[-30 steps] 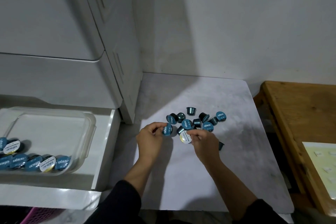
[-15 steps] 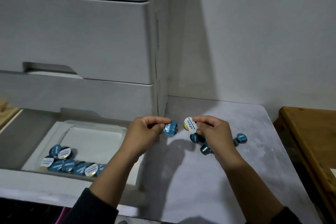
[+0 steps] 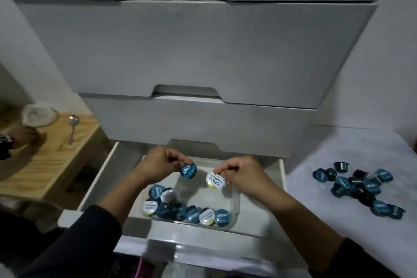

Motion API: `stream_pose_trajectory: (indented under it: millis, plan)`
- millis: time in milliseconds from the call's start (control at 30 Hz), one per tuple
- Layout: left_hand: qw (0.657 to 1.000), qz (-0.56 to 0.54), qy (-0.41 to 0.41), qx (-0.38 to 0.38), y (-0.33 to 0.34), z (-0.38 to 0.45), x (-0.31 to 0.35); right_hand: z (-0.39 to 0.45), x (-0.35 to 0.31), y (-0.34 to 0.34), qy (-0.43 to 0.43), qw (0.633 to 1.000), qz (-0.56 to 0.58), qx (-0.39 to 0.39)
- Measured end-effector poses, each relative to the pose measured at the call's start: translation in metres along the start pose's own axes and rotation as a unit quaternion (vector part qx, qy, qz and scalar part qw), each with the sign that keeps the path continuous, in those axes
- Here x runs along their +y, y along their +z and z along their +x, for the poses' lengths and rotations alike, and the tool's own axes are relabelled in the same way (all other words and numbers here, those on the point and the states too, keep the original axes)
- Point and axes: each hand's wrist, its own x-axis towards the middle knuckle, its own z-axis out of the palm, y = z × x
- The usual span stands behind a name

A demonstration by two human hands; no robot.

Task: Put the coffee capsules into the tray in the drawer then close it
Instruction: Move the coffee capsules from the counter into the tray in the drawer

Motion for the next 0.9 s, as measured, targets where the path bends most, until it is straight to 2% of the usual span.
stream_pose_trajectory:
  millis: [100,200,400,600,900]
  plan:
    - [0.999,0.026,-0.003,-0.044,-0.008,0.017,-0.029,0.025,0.006,0.035,0.032,0.997,-0.075,-0.014]
    - [0.994,0.049,0.006,-0.097,0.000,0.031,-0.046,0.035,0.016,0.054,0.082,0.991,-0.106,0.008]
    - [0.983,0.081,0.025,-0.161,0.016,0.051,-0.063,0.033,0.023,0.066,0.140,0.985,-0.095,0.036]
    - [0.969,0.132,0.025,-0.206,0.018,0.061,-0.077,0.041,0.033,0.071,0.172,0.981,-0.090,0.024]
    - [0.957,0.140,0.048,-0.249,0.015,0.060,-0.084,0.047,0.035,0.077,0.161,0.985,-0.061,-0.007]
